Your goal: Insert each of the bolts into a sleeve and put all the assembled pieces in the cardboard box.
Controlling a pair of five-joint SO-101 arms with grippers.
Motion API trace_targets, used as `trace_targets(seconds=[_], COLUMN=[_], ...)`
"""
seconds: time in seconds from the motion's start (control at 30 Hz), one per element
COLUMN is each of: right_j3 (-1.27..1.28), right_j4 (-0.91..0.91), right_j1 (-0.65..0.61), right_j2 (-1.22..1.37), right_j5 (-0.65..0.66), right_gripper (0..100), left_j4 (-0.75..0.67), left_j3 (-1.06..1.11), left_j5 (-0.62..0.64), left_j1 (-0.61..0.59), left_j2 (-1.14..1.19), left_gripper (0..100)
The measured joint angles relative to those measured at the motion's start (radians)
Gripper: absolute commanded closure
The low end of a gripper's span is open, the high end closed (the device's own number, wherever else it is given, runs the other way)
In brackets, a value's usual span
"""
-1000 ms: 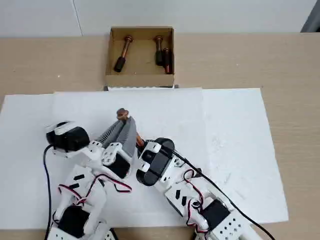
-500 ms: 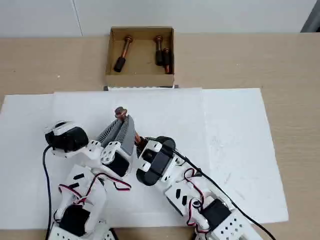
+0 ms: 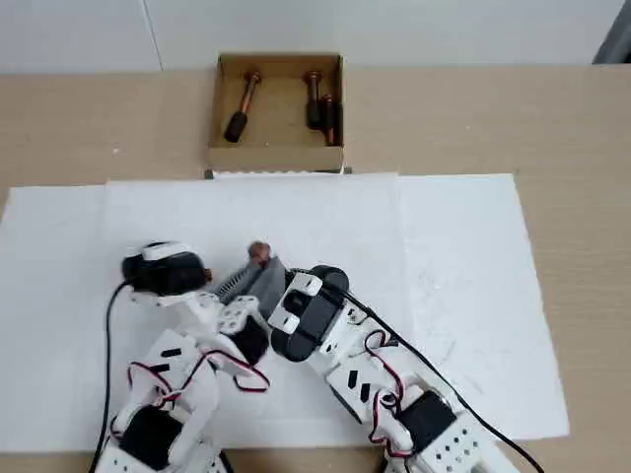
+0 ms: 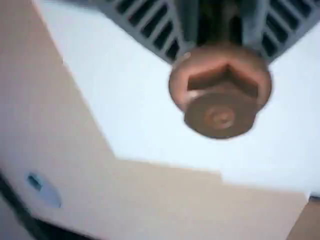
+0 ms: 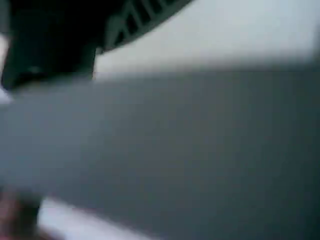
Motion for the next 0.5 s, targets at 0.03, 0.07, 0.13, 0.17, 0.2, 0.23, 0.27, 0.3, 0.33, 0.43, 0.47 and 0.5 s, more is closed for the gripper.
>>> trace_targets(seconds=[0.03,0.07,0.13,0.17,0.2,0.23,0.27,0.3,0.33,0.43,0.47,0.5], right_j3=[0.000,0.000,0.002,0.002,0.002,0.003,0.003,0.005,0.006,0.006,0.006,0.006], right_j4=[0.000,0.000,0.000,0.000,0.002,0.002,0.003,0.003,0.003,0.003,0.003,0.003], right_j1=[0.000,0.000,-0.002,-0.003,-0.003,-0.003,-0.006,-0.006,-0.005,-0.005,-0.005,-0.005], right_j2=[0.000,0.000,0.000,0.000,0.000,0.002,0.002,0.002,0.003,0.003,0.003,0.003], right_j5=[0.000,0.000,0.000,0.000,0.000,0.000,0.000,0.000,0.000,0.000,0.000,0.000], right_gripper=[99.6,99.6,99.6,99.6,99.6,99.6,99.6,99.6,99.6,99.6,99.6,99.6], left_j4=[0.011,0.021,0.040,0.055,0.075,0.094,0.114,0.130,0.140,0.143,0.143,0.143], left_j3=[0.000,0.000,-0.002,-0.003,-0.009,-0.015,-0.018,-0.020,-0.020,-0.021,-0.021,-0.021], left_j5=[0.000,0.000,0.000,0.000,0.000,0.000,-0.003,-0.006,-0.009,-0.011,-0.017,-0.026], left_j1=[0.003,0.006,0.006,0.006,0.011,0.021,0.032,0.040,0.043,0.044,0.044,0.044], left_j2=[0.000,-0.002,-0.002,-0.003,-0.005,-0.005,-0.006,-0.006,-0.008,-0.008,-0.008,-0.008], left_gripper=[99,99,99,99,99,99,99,99,99,99,99,99])
